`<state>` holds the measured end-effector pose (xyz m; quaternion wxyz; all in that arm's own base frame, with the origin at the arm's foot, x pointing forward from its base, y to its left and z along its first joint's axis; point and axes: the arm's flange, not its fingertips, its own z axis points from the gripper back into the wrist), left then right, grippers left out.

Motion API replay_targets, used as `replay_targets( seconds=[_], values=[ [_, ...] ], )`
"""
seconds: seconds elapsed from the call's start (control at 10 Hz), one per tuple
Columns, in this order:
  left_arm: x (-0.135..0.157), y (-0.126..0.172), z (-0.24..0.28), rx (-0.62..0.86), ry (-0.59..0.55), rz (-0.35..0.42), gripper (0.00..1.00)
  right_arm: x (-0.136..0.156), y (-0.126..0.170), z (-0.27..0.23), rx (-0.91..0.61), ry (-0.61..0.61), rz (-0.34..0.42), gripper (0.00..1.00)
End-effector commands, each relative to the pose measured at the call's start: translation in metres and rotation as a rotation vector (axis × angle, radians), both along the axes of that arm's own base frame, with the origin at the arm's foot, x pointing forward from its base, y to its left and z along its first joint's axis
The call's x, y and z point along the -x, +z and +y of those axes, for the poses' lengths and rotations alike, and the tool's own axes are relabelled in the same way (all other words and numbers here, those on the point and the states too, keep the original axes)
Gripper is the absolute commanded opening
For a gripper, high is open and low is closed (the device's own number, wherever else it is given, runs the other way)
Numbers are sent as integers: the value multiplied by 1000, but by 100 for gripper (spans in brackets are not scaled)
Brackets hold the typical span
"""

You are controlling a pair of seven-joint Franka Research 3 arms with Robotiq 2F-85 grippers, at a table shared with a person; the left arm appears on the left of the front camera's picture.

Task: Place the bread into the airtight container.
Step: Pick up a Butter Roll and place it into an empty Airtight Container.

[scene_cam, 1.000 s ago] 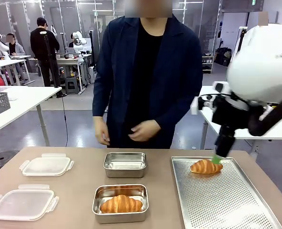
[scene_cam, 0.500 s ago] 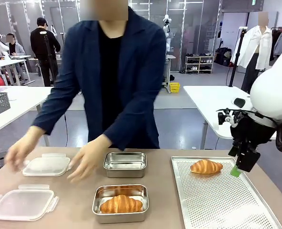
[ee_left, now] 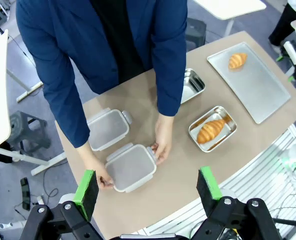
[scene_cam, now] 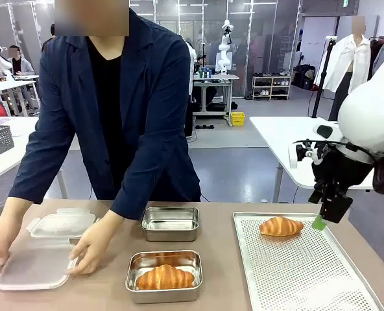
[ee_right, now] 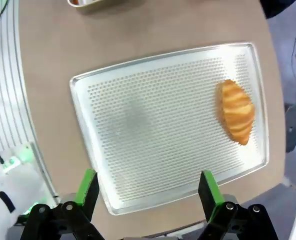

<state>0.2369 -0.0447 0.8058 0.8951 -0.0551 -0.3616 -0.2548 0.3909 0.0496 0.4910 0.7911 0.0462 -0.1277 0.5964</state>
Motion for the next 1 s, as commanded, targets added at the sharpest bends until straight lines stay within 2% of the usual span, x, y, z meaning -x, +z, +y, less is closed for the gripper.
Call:
replay_targets(
  seconds=[0.0, 0.2, 0.4, 0.6, 0.7, 0.8, 0.9],
  values=[
    [0, 0, 0, 4, -8, 0, 100, -46, -8, -8, -35, 154, -37, 100],
    [0, 0, 0, 4, -8, 0, 100, -94, -41, -15, -85, 261, -69, 100],
    [0, 0, 0, 4, -8, 0, 100, -127, -69, -15, -120, 230, -49, 100],
    [0, 0, 0, 4, -8, 0, 100, -137, -91, -13, -198, 226, -83, 100],
    [0, 0, 0, 4, -8, 0, 100, -141, -101, -9, -152, 202, -89, 100],
    [0, 0, 0, 4, -8, 0, 100, -142, -105, -12, -150, 181, -76, 100],
    [0, 0, 0, 4, -8, 0, 100, -129, -99, -36, -167, 130, -118, 100]
  ],
)
